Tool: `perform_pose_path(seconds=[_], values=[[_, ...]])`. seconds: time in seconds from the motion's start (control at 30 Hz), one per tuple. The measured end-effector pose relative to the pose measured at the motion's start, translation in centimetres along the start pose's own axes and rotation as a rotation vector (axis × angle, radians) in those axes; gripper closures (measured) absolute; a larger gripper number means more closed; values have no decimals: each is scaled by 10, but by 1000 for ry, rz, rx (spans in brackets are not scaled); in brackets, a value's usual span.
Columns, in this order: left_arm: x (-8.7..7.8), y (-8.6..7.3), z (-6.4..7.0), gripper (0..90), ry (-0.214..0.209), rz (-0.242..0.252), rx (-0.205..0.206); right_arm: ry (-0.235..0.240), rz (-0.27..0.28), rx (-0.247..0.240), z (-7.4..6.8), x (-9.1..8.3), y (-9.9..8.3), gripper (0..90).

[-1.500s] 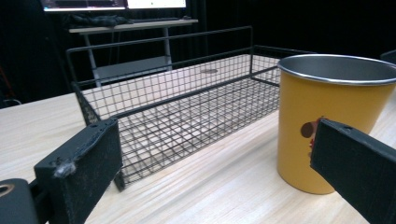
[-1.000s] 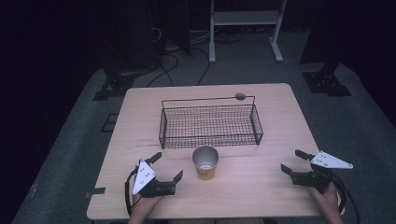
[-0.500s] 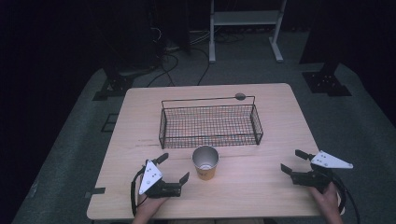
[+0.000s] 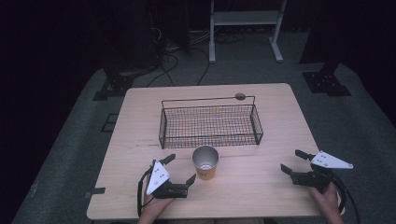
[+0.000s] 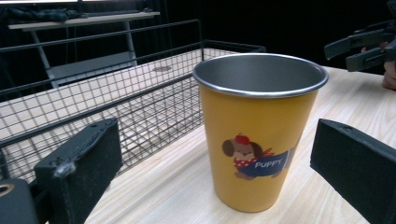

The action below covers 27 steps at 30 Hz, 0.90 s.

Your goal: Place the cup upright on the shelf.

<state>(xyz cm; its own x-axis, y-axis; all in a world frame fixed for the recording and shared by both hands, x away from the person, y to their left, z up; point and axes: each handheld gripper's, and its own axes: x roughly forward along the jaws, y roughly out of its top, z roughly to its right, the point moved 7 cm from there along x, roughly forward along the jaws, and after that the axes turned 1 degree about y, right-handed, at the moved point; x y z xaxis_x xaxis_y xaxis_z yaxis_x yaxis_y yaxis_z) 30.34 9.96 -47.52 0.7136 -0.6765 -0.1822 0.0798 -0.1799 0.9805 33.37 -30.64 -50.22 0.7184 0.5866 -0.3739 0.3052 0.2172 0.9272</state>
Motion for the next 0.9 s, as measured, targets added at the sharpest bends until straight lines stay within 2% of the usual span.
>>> perform_pose_path(seconds=[0.37, 0.9], values=[[11, 0, 7, 15, -16, -14, 14, 0, 2, 2, 0, 0, 0, 130], [31, 1, 18, 15, -62, -40, 21, 3, 4, 0, 0, 0, 0, 130]])
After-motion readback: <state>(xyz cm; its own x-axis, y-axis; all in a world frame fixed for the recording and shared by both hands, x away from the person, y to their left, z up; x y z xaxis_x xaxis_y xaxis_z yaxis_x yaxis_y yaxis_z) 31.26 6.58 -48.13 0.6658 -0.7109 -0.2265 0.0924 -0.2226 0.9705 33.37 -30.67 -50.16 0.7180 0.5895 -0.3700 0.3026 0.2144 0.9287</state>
